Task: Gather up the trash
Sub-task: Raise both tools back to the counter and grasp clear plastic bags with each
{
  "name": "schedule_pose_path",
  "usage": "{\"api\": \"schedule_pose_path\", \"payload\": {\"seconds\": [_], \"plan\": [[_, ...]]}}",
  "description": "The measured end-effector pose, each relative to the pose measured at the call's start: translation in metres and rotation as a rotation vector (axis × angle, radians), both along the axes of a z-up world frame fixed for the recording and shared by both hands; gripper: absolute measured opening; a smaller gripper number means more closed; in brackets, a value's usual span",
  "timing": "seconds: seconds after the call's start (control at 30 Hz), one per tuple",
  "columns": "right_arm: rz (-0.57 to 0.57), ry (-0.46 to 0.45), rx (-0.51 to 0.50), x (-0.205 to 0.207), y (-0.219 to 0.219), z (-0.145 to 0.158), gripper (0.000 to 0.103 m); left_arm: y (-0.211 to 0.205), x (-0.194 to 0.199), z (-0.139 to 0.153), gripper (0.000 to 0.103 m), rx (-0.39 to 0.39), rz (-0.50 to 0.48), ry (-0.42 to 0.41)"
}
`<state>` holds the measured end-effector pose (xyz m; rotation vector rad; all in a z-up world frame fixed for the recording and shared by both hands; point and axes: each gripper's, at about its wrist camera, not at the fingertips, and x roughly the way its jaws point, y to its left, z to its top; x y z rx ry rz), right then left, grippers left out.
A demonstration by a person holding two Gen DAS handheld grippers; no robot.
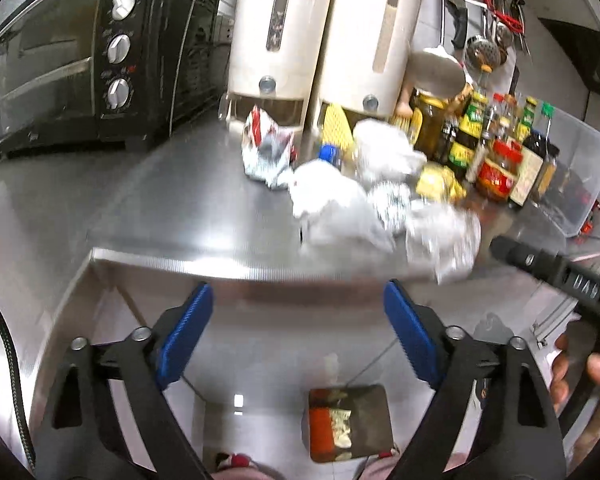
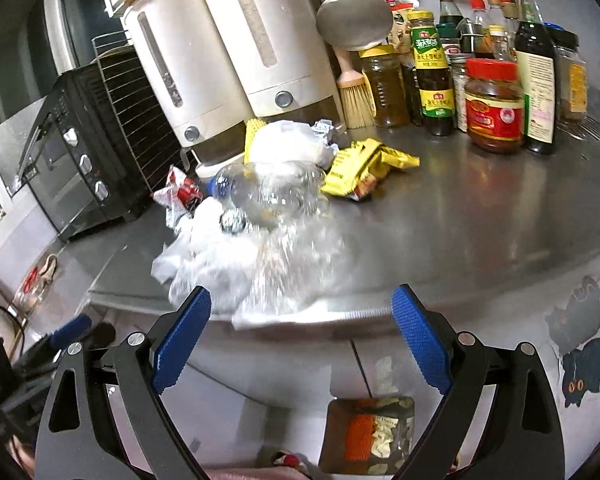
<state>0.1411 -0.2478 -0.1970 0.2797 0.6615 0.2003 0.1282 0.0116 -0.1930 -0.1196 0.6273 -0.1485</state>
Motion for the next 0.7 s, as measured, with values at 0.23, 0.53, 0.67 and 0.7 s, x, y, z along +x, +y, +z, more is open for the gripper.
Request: {"api": "schedule_pose_path", "payload": {"seconds": [0.23,0.53,0.67,0.7], "plan": [[0.015,0.023,0.022,0.03,0.003,-0.005,0.084,-0.015,0.043,0.009,0.073,0.002,-0.05,0.013],[0.031,0.05,0.001,0.051,0.01,-0.019,0.072,-0.033,0.087,-0.014,0.059,0.024,-0.084,0.077],[0.044,0.045,-0.014,0.055,0.012,-0.021,0.052,-0.033,0.095,-0.021,0.04,0.031,-0.102,0.101],[0.051,0.046,-0.015,0.056,0.013,-0.022,0.044,-0.033,0.095,-0.022,0.036,0.034,-0.104,0.102]]}}
